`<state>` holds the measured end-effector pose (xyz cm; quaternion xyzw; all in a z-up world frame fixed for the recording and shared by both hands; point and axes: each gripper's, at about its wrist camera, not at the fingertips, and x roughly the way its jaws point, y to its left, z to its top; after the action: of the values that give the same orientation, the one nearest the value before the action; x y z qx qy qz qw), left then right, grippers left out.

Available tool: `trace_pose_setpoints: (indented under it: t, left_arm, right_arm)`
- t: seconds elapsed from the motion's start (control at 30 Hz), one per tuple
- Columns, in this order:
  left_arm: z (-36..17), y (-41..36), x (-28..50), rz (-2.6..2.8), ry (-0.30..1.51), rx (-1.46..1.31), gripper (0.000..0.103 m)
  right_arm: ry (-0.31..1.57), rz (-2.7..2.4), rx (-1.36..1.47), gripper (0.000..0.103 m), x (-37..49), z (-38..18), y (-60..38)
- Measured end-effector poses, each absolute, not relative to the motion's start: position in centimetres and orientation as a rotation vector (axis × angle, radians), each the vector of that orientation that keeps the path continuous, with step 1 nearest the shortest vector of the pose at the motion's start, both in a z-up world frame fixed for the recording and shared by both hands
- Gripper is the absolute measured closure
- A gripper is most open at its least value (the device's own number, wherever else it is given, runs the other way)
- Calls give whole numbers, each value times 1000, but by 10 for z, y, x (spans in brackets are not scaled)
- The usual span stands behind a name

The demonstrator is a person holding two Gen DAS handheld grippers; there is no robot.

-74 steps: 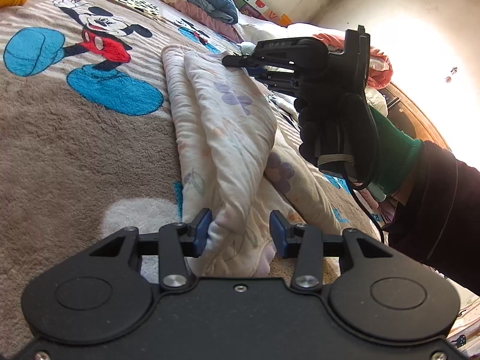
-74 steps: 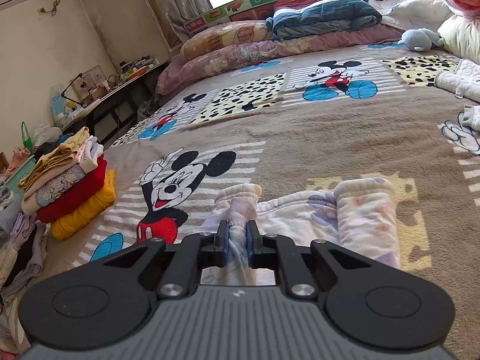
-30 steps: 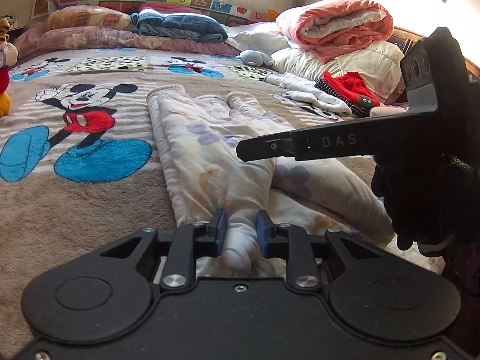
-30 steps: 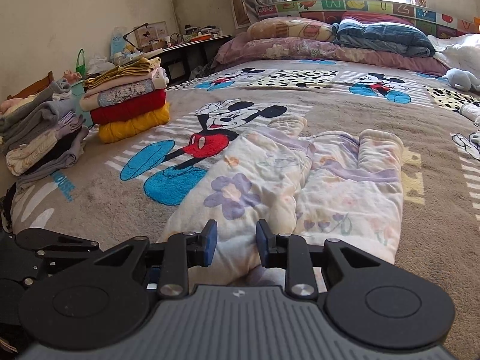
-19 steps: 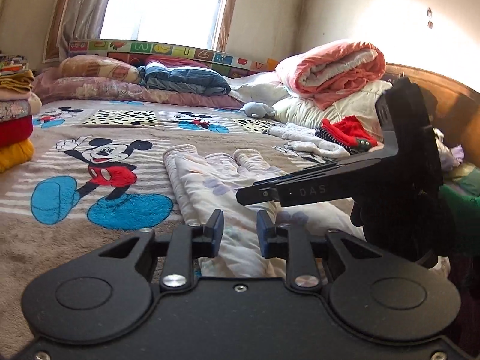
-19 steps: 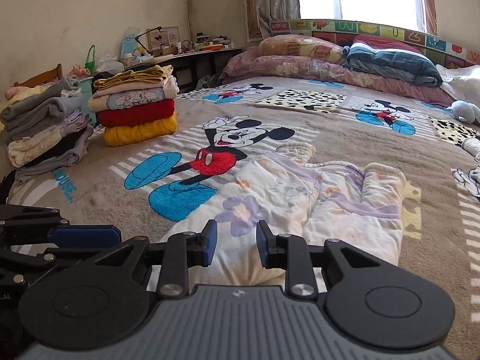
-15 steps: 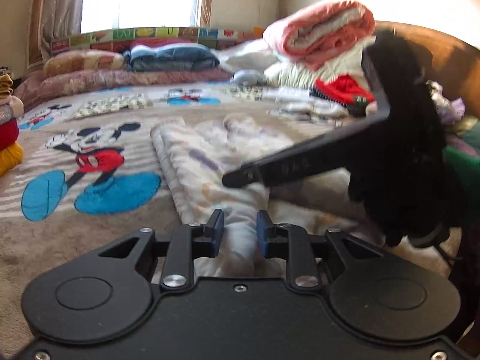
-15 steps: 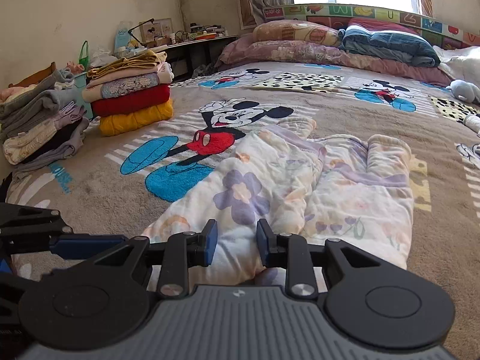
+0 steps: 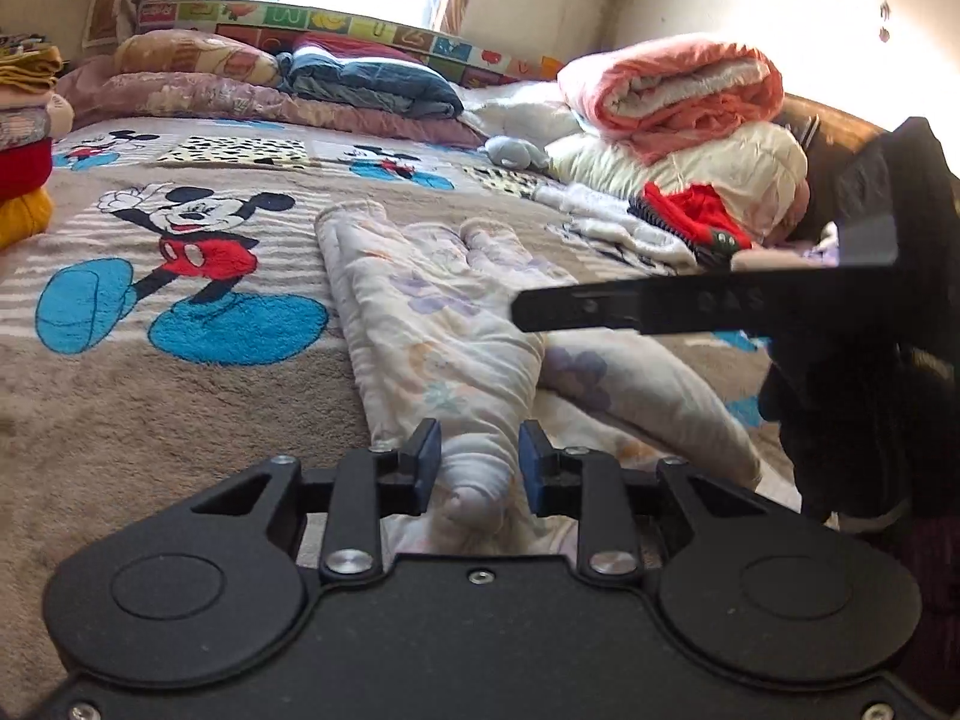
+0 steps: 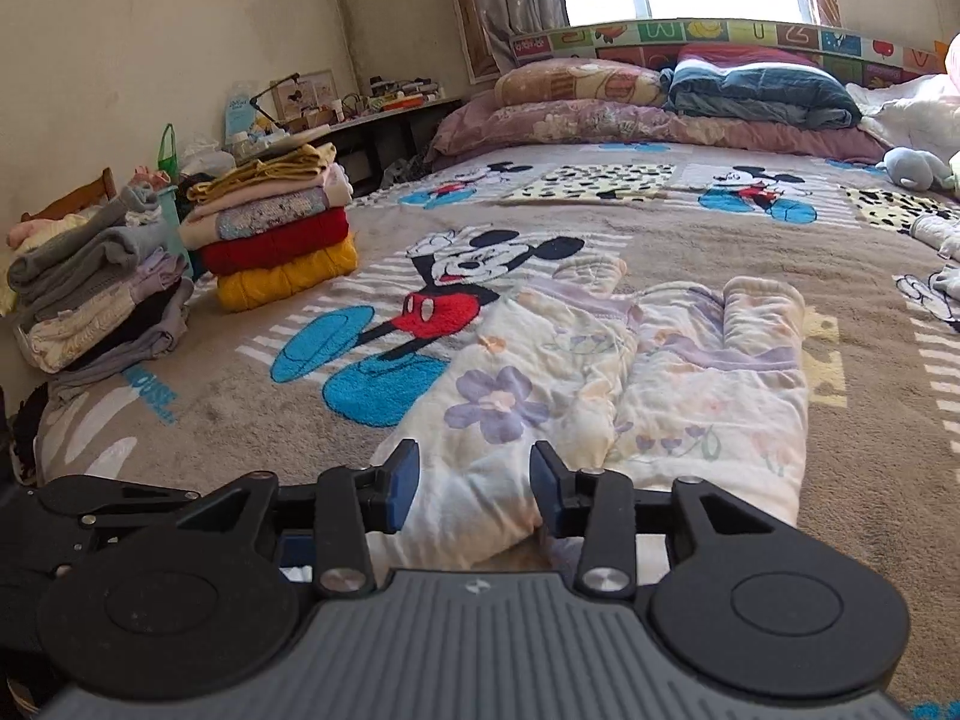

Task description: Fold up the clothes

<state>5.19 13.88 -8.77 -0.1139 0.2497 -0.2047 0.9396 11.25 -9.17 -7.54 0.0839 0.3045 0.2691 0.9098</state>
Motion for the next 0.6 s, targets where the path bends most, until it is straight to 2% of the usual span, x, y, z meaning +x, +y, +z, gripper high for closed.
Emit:
trace_pose_setpoints:
  t: [0.1,0.23,0.3,0.37,0.5,0.6]
  left_arm:
    - [-87,154,46,-385,500,-365,62]
    - [-88,162,43,-366,533,-472,58]
    - [-89,165,42,-357,543,-526,49]
    - [-92,168,42,-344,559,-587,44]
    - [-100,173,45,-309,607,-672,39]
    - [-109,171,46,-298,655,-709,36]
  right_arm:
    - [597,514,275,56,92,-77,-125]
    - [553,458,409,56,64,-79,-170]
    - [539,439,475,52,53,-82,-188]
    - [548,447,538,42,52,-91,-194]
    - [566,462,665,41,51,-110,-206]
    - [578,472,761,32,49,-124,-216]
